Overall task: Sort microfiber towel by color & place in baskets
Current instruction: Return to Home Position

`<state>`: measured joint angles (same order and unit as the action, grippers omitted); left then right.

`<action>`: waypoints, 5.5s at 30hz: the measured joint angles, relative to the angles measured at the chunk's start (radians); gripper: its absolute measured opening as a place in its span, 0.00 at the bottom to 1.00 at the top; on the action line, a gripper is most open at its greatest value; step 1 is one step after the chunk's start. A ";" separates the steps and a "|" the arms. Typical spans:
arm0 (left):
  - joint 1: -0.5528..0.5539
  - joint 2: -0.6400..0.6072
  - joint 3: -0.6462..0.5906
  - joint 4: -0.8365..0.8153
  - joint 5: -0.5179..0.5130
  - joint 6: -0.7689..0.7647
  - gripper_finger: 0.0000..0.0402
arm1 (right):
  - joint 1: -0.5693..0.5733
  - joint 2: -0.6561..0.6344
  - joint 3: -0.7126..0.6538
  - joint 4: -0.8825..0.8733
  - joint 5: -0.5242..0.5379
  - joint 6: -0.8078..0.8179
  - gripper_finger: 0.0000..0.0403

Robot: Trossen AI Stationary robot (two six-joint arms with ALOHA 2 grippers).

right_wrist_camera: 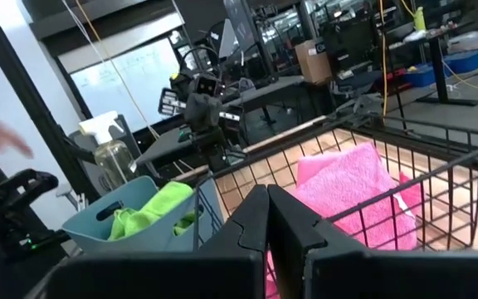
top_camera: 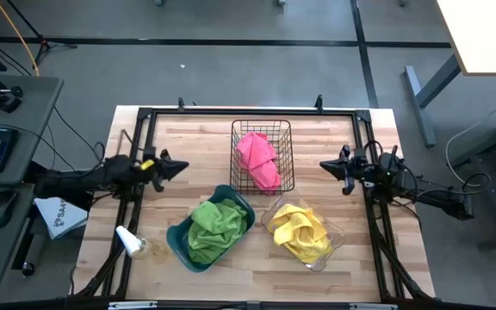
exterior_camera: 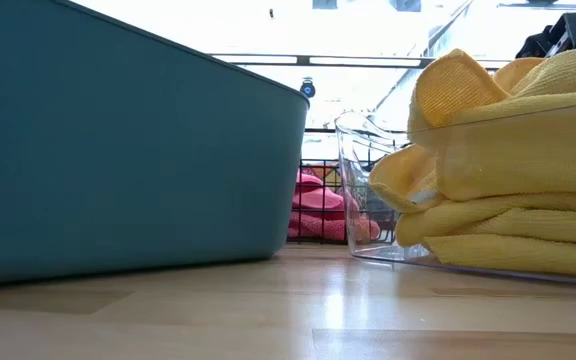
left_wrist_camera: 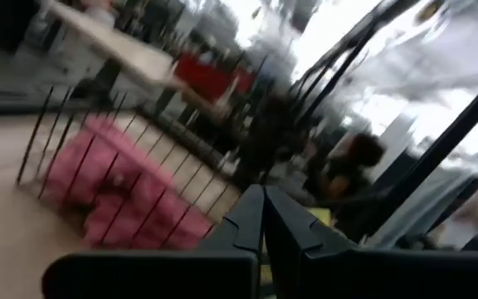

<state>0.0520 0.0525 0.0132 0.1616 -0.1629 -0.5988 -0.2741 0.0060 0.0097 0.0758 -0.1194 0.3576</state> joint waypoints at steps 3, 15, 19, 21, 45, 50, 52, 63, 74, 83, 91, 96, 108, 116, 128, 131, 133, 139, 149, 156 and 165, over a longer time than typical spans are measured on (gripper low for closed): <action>0.000 0.020 0.003 -0.066 0.001 0.000 0.00 | 0.000 0.000 0.000 -0.010 0.003 0.000 0.00; 0.000 0.050 0.003 -0.139 0.006 0.000 0.00 | 0.000 0.000 0.000 -0.044 0.003 0.000 0.00; 0.000 0.050 0.003 -0.139 0.006 0.000 0.00 | 0.000 0.000 0.000 -0.044 0.002 0.000 0.00; 0.000 0.050 0.003 -0.138 0.006 0.000 0.00 | 0.000 0.000 0.000 -0.044 0.002 0.000 0.00; -0.001 0.050 0.003 -0.138 0.007 0.000 0.00 | 0.000 0.000 0.000 -0.044 -0.001 0.000 0.00; -0.001 0.050 0.003 -0.137 0.007 0.000 0.00 | 0.000 0.000 0.000 -0.044 0.000 0.000 0.00; -0.001 0.050 0.003 -0.137 0.007 0.000 0.00 | 0.000 0.000 0.000 -0.044 0.000 0.000 0.00; -0.001 0.050 0.003 -0.137 0.007 0.000 0.00 | 0.000 0.000 0.000 -0.044 0.004 0.000 0.00; -0.001 0.050 0.003 -0.137 0.007 0.000 0.00 | 0.000 0.000 0.000 -0.044 0.003 0.000 0.00; -0.001 0.051 0.003 -0.137 0.007 0.000 0.00 | 0.000 0.000 0.000 -0.044 0.002 0.000 0.00; -0.001 0.050 0.003 -0.137 0.007 0.000 0.00 | 0.000 0.000 0.000 -0.044 -0.004 0.000 0.00; -0.001 0.050 0.003 -0.137 0.007 0.000 0.00 | 0.000 0.000 0.000 -0.044 -0.002 0.000 0.00; -0.001 0.050 0.003 -0.137 0.007 0.000 0.00 | 0.000 0.000 0.000 -0.044 0.000 0.000 0.00; -0.001 0.050 0.003 -0.137 0.007 0.000 0.00 | 0.000 0.000 0.000 -0.044 0.000 0.000 0.00; -0.001 0.051 0.003 -0.137 0.007 0.000 0.00 | 0.000 0.000 0.000 -0.044 0.001 0.000 0.00; -0.001 0.050 0.003 -0.137 0.007 0.000 0.00 | 0.000 0.000 0.000 -0.044 0.001 0.000 0.00; 0.000 0.050 0.003 -0.137 0.007 0.000 0.00 | 0.000 0.000 0.000 -0.044 0.001 0.000 0.00; -0.001 0.050 0.003 -0.137 0.007 0.000 0.00 | 0.000 0.000 0.000 -0.044 0.001 0.000 0.00; -0.001 0.050 0.003 -0.138 0.007 0.000 0.00 | 0.000 0.000 0.000 -0.044 0.001 0.000 0.00; -0.001 0.051 0.003 -0.138 0.007 0.000 0.00 | 0.000 0.000 0.000 -0.044 0.001 0.000 0.00; 0.000 0.050 0.003 -0.137 0.007 0.000 0.00 | 0.000 0.000 0.000 -0.044 0.001 0.000 0.00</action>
<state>0.0516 0.1028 0.0166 0.0242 -0.1558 -0.5983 -0.2738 0.0063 0.0097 0.0322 -0.1184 0.3576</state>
